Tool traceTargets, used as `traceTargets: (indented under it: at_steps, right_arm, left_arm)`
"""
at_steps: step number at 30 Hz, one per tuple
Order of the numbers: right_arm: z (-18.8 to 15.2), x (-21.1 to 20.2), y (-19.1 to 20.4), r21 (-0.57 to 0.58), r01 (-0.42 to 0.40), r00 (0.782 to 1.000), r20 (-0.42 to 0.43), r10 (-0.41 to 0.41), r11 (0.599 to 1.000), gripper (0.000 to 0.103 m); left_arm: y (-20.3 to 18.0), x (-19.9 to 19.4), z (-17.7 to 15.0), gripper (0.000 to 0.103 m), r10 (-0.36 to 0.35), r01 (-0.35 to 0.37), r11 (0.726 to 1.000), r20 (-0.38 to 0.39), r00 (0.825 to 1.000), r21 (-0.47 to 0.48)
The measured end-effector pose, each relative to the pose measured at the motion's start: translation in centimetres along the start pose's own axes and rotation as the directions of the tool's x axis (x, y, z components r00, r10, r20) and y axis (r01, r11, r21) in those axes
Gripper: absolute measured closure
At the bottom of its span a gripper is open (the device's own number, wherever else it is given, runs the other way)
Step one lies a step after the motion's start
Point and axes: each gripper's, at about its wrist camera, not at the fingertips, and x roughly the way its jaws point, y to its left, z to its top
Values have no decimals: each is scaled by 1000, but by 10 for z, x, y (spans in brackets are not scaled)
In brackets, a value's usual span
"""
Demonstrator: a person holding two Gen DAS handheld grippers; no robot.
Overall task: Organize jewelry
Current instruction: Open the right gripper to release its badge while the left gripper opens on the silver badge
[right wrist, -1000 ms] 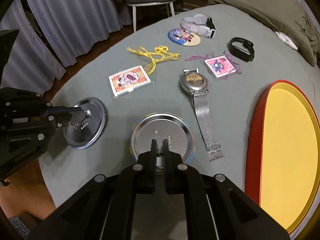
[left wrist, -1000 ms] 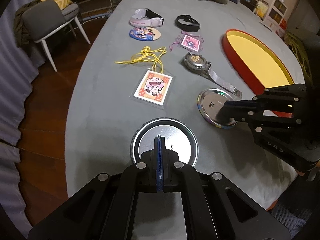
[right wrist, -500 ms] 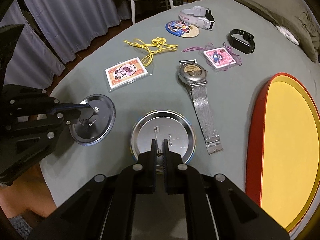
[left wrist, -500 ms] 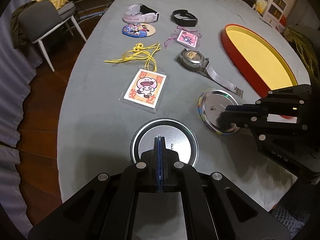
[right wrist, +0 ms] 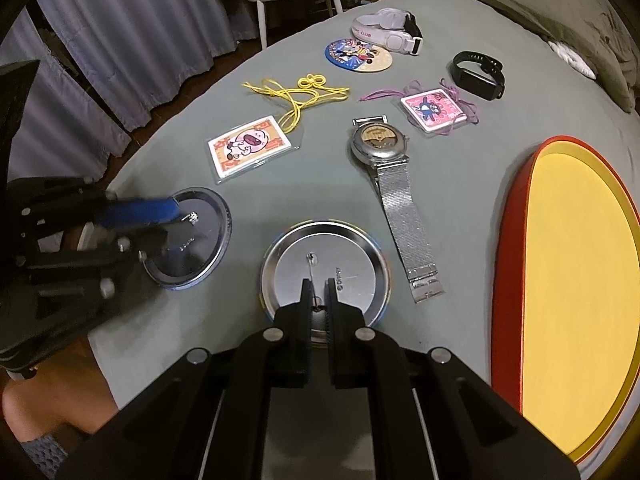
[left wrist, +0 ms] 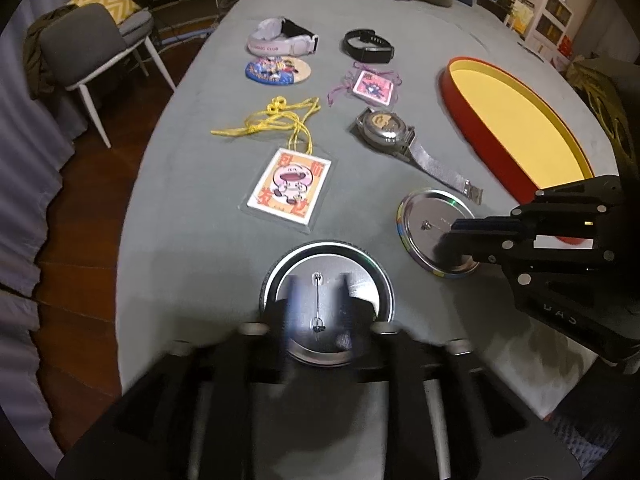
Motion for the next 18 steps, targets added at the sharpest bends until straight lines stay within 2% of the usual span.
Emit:
traceTargets:
  at_steps: [3, 5, 6, 7, 9, 13, 15, 18]
  right_arm:
    - [2, -5, -3, 6, -6, 1000, 19, 6, 1000, 97]
    - [2, -10, -2, 12, -7, 999, 36, 7, 1000, 97]
    - [3, -14, -3, 18, -7, 999, 49, 6, 1000, 89]
    - [4, -17, -4, 22, -4, 998, 60, 3, 1000, 67]
    - [4, -24, -5, 32, 14, 995, 95, -17, 999, 44]
    - [7, -36, -12, 69, 61, 987, 144, -71, 996, 30]
    - [8, -42, -16, 93, 72, 983, 161, -87, 993, 24]
    - [10, -49, -22, 122, 84, 977, 183, -106, 989, 23]
  left_arm:
    - [-1, -7, 1, 61, -6, 6, 1000, 31, 999, -8]
    - [0, -12, 3, 49, -2, 3, 1000, 50, 999, -16]
    - [0, -14, 3, 39, 4, -3, 1000, 61, 998, -19]
    - [1, -17, 4, 30, 13, -11, 1000, 75, 997, -22]
    - [3, -21, 6, 23, 20, -16, 999, 98, 995, -37]
    - [10, -28, 12, 10, 33, -23, 996, 124, 992, -81]
    - [13, -31, 16, 8, 41, -28, 995, 139, 989, -98]
    - [13, -36, 23, 6, 52, -32, 992, 165, 985, -118]
